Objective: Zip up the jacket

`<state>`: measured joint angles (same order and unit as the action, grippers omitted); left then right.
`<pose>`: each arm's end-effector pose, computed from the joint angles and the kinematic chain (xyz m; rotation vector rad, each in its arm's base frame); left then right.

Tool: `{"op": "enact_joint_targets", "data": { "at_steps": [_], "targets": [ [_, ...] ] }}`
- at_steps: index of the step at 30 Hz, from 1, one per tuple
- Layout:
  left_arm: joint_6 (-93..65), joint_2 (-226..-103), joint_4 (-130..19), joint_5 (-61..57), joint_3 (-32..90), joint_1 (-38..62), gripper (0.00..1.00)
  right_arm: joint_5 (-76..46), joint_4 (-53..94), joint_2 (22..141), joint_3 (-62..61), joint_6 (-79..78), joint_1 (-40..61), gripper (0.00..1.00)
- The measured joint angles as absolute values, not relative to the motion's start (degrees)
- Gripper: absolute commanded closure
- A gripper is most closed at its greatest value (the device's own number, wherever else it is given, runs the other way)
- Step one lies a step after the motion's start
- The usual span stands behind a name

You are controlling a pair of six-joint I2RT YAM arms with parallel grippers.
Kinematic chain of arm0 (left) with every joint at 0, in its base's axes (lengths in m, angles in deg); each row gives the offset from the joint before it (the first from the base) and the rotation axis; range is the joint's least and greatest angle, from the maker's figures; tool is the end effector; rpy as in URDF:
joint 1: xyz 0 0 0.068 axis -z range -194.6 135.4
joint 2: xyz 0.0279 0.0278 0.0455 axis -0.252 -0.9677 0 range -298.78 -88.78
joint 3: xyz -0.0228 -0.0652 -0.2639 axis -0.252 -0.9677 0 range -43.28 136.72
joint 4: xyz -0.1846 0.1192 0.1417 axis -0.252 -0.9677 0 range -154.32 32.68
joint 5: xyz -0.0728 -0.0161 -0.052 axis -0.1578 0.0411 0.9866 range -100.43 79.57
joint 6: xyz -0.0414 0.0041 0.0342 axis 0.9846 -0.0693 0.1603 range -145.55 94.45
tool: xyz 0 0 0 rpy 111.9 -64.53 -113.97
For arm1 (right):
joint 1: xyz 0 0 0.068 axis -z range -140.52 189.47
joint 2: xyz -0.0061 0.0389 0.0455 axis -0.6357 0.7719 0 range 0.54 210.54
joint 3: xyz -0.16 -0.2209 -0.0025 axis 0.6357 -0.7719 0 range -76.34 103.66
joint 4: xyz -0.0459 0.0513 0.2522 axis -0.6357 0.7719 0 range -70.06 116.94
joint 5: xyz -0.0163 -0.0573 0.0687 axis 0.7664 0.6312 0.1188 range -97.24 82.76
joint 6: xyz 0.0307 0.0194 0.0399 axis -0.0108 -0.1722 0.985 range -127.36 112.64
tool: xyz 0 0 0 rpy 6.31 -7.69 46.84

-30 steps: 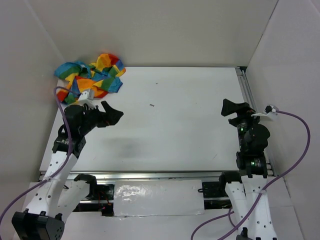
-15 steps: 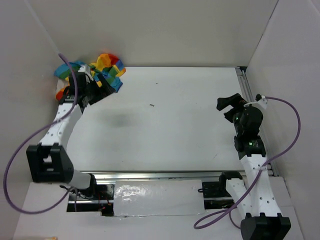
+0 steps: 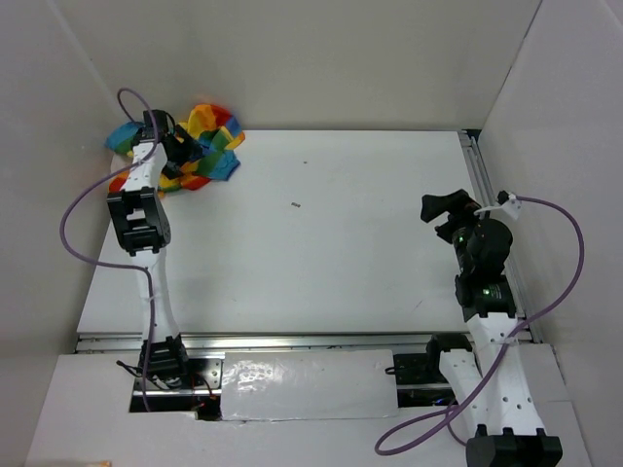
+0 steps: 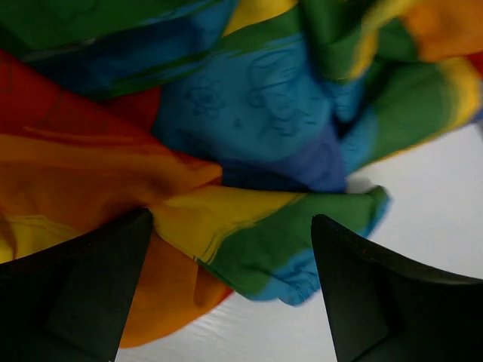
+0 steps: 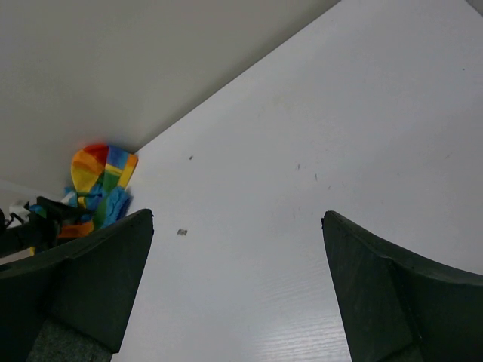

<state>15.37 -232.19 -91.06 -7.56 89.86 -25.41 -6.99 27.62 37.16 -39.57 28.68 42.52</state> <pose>0.5529 0.1038 0.2101 -1.0070 2.1341 -0.3173 0.1615 -0.0088 0.3172 0.5786 1.6202 0.4246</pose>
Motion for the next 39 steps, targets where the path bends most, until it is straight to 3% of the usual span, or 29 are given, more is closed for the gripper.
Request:
{"op": "enact_joint_targets", "data": {
  "at_steps": [5,9,15,16,22,29,33,39],
  "targets": [
    [17.8,-233.1,-90.0,-10.0,87.0,-25.4,0.01,-5.4,26.8,36.2,-40.4,28.7,42.7,0.0],
    [18.2,-235.4,-93.2,-12.8,91.9,-24.9,0.01,-4.4,26.3,36.6,-40.4,28.8,42.8,0.0],
    [13.7,-237.1,-93.8,-16.8,93.0,-23.7,0.69,-3.6,26.0,37.9,-40.4,29.2,42.9,0.0],
    [12.1,-237.2,-93.6,-16.8,92.8,-23.6,1.0,-3.5,26.0,37.9,-40.4,29.2,42.9,0.0],
    [3.0,-237.1,-91.0,-17.0,91.4,-21.8,1.0,-3.3,25.9,37.3,-41.2,29.2,42.9,0.0],
    [-3.4,-226.0,-84.5,-9.5,74.1,-16.7,1.0,-3.1,25.9,34.3,-41.6,29.2,43.2,0.0],
    [-6.0,-214.9,-83.9,-5.4,66.3,-7.6,1.0,-3.0,26.0,31.7,-42.0,29.5,43.3,0.0],
    [-7.2,-186.4,-78.6,4.6,53.0,8.2,1.0,-2.1,26.4,28.0,-42.5,30.4,43.5,0.0]
  ]
}}
